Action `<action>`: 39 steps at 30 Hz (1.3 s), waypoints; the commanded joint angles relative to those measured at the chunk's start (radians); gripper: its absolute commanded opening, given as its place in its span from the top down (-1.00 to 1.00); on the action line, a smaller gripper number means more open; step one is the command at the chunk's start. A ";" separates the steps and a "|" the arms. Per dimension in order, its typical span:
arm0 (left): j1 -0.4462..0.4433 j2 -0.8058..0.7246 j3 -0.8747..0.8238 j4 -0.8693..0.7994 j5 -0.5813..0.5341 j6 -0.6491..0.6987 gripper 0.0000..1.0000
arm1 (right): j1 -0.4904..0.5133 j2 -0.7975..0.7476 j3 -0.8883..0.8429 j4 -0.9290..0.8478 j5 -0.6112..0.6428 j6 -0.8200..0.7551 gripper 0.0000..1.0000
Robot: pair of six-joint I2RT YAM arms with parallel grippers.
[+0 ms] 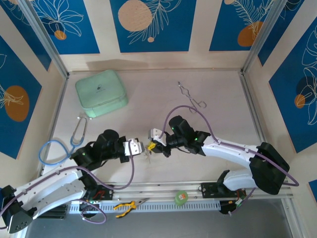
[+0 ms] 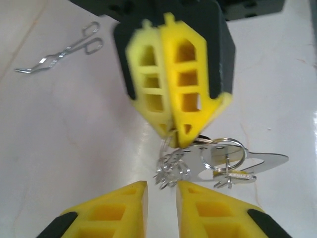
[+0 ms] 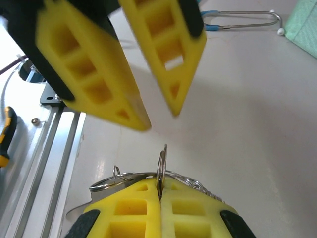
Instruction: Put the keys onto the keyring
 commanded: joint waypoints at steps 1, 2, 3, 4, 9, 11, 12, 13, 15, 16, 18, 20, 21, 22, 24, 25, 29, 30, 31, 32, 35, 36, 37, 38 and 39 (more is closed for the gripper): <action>0.004 0.029 -0.045 0.121 0.108 0.031 0.59 | -0.005 -0.018 0.044 -0.086 -0.058 -0.046 1.00; 0.004 0.036 -0.059 0.152 0.110 0.020 0.59 | -0.007 -0.019 0.051 -0.096 -0.058 -0.051 1.00; 0.005 0.040 -0.072 0.174 0.116 0.010 0.59 | -0.007 -0.019 0.058 -0.112 -0.059 -0.055 1.00; 0.003 0.044 -0.084 0.199 0.121 0.002 0.59 | -0.007 -0.021 0.063 -0.122 -0.061 -0.060 1.00; 0.003 0.040 -0.082 0.210 0.120 -0.010 0.59 | -0.008 -0.029 0.070 -0.144 -0.051 -0.077 1.00; 0.003 0.031 -0.072 0.182 0.119 -0.005 0.59 | -0.004 -0.030 0.070 -0.149 -0.027 -0.093 1.00; 0.004 0.028 -0.068 0.168 0.116 -0.006 0.58 | -0.004 -0.031 0.072 -0.153 -0.018 -0.099 1.00; 0.004 0.021 -0.065 0.155 0.116 -0.006 0.55 | -0.004 -0.033 0.072 -0.157 -0.008 -0.107 1.00; 0.004 0.006 -0.070 0.147 0.114 -0.012 0.52 | -0.003 -0.034 0.076 -0.165 -0.003 -0.118 1.00; 0.004 0.004 -0.071 0.147 0.114 -0.016 0.51 | 0.000 -0.033 0.080 -0.171 -0.002 -0.121 1.00; 0.004 0.006 -0.074 0.161 0.114 -0.027 0.51 | 0.007 -0.027 0.089 -0.177 -0.003 -0.127 1.00; 0.004 0.018 -0.076 0.189 0.118 -0.045 0.54 | 0.016 -0.021 0.097 -0.173 0.000 -0.129 1.00; 0.004 0.024 -0.076 0.203 0.120 -0.054 0.57 | 0.019 -0.019 0.099 -0.171 -0.001 -0.129 1.00; 0.004 0.031 -0.075 0.211 0.122 -0.058 0.58 | 0.021 -0.018 0.101 -0.168 0.002 -0.127 1.00; 0.003 0.042 -0.072 0.218 0.131 -0.063 0.61 | 0.027 -0.017 0.104 -0.166 0.007 -0.127 1.00; 0.004 0.045 -0.072 0.222 0.131 -0.063 0.64 | 0.030 -0.015 0.107 -0.167 0.010 -0.127 1.00; 0.004 0.039 -0.075 0.230 0.133 -0.067 0.84 | 0.035 -0.018 0.107 -0.169 0.021 -0.128 1.00; 0.005 0.035 -0.075 0.228 0.133 -0.070 0.93 | 0.035 -0.021 0.105 -0.166 0.023 -0.125 1.00; 0.004 0.031 -0.076 0.229 0.135 -0.074 1.00 | 0.034 -0.024 0.102 -0.159 0.027 -0.120 1.00; 0.004 0.028 -0.077 0.232 0.138 -0.079 1.00 | 0.033 -0.029 0.095 -0.149 0.033 -0.113 1.00; 0.004 0.010 -0.102 0.269 0.142 -0.111 1.00 | 0.013 -0.058 0.054 -0.100 0.034 -0.068 0.61; 0.004 0.002 -0.114 0.290 0.146 -0.127 1.00 | 0.003 -0.067 0.037 -0.086 0.023 -0.054 0.48; 0.005 -0.001 -0.123 0.309 0.150 -0.139 1.00 | -0.003 -0.075 0.023 -0.077 0.017 -0.043 0.44; 0.005 -0.007 -0.135 0.333 0.154 -0.155 1.00 | -0.008 -0.080 0.006 -0.071 0.012 -0.034 0.42; 0.005 -0.011 -0.146 0.359 0.157 -0.169 1.00 | -0.010 -0.084 -0.008 -0.062 0.011 -0.026 0.42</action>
